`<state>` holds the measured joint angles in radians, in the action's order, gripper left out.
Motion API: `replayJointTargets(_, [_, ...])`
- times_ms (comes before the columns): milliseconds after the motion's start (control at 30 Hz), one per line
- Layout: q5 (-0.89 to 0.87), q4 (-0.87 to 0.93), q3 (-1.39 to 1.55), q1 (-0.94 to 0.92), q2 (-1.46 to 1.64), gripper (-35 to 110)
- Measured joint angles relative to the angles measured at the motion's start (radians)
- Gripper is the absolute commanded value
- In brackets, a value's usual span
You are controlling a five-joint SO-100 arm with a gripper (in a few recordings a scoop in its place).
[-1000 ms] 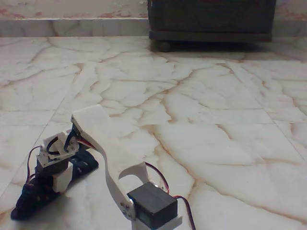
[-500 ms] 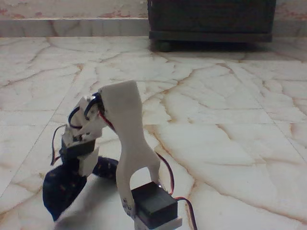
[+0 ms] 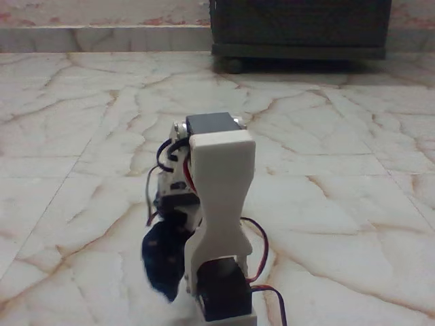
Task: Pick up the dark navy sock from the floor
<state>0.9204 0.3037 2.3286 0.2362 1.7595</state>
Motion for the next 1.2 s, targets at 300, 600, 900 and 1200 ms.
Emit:
replayJointTargets(300, [0.133, -0.018, 0.229, -0.153, 0.29, 0])
replayJointTargets(600, [0.183, -0.046, 0.397, -0.241, 0.565, 0])
replayJointTargets(900, [0.252, -0.267, 0.568, -0.327, 0.637, 0])
replayJointTargets(1200, [0.532, -0.649, 0.681, -0.336, 0.637, 0])
